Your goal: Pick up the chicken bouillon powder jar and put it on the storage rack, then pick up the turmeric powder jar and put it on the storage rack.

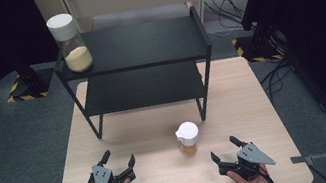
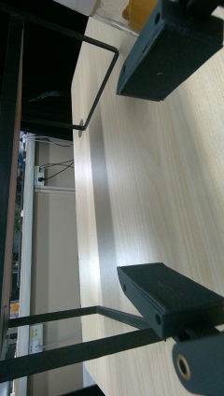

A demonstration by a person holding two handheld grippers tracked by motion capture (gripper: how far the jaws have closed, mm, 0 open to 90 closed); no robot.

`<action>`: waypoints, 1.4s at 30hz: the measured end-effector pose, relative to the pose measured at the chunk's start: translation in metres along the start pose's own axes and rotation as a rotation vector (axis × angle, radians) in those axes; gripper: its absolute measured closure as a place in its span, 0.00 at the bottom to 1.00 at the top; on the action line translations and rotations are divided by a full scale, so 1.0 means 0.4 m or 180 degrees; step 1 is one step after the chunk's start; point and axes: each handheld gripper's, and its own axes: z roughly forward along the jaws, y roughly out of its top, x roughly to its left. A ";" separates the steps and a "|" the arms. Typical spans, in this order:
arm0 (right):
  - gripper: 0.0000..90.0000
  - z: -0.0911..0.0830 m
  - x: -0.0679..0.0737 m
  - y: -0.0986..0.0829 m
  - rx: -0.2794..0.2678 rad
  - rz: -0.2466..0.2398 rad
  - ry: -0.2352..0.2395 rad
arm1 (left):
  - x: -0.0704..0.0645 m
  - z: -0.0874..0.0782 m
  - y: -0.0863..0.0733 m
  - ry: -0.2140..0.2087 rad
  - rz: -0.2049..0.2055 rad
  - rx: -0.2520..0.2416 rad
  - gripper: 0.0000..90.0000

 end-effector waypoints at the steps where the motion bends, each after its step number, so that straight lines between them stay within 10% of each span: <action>1: 0.10 0.000 0.000 0.000 -0.0001 -0.0002 -0.0001 | 0.001 0.000 0.000 -0.0002 -0.0003 0.0000 0.12; 26: 0.09 0.002 0.007 0.005 -0.0038 -0.0017 0.0104 | 0.001 0.001 -0.001 -0.0031 0.0009 -0.0004 0.12; 42: 0.12 0.112 0.059 0.073 -0.0162 -0.0176 0.0382 | 0.003 0.001 -0.001 -0.0035 -0.0008 -0.0007 0.12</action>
